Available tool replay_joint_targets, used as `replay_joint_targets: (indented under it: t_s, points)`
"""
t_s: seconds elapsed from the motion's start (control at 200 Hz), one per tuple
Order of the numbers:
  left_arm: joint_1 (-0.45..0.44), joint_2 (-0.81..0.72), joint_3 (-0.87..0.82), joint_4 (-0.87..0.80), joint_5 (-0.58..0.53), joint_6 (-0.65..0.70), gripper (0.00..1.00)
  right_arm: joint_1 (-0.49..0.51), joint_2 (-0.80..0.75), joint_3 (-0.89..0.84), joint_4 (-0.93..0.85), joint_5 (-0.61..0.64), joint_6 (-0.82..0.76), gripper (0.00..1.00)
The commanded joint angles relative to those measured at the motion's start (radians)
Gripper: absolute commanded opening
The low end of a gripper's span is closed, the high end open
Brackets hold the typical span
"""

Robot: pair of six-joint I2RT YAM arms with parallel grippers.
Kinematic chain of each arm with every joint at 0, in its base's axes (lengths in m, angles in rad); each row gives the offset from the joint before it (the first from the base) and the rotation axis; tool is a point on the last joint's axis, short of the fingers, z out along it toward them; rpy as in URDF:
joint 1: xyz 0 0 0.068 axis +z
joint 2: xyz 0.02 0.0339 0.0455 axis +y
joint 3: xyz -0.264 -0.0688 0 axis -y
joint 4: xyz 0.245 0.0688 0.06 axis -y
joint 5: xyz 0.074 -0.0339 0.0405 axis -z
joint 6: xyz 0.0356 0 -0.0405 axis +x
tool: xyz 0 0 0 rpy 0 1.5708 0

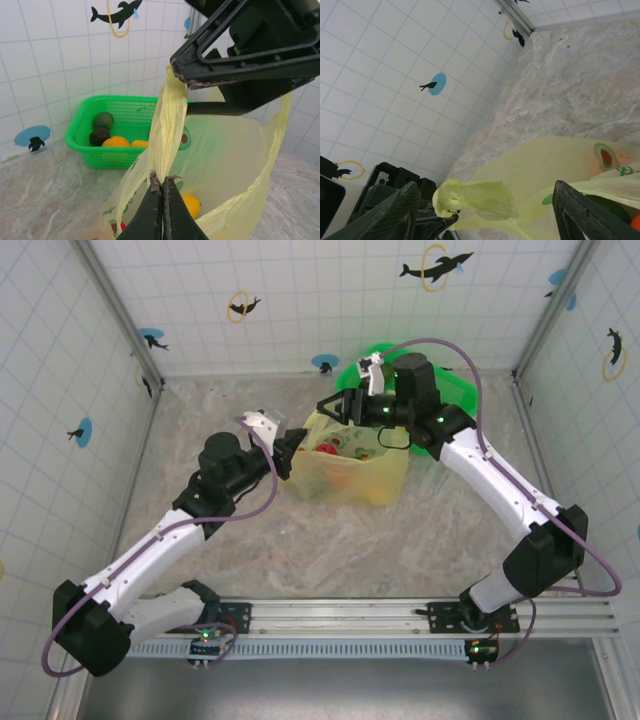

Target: Place the fake fruits into the plastic bag and tie a complex knot

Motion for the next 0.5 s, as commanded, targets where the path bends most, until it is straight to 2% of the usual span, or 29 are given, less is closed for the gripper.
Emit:
replay_joint_targets:
  t_s: [0.0, 0.275, 0.495]
  points:
    - [-0.005, 0.005, 0.016, 0.027, 0.018, -0.015, 0.0, 0.004, -0.043, -0.051, 0.13, -0.063, 0.092, 0.71]
    - [-0.014, 0.006, 0.017, 0.029, 0.028, -0.019, 0.0, -0.005, -0.018, -0.021, 0.13, -0.057, 0.054, 0.71]
    - [-0.016, 0.006, 0.021, 0.02, 0.026, -0.017, 0.0, -0.003, -0.004, -0.01, 0.162, -0.08, 0.068, 0.63]
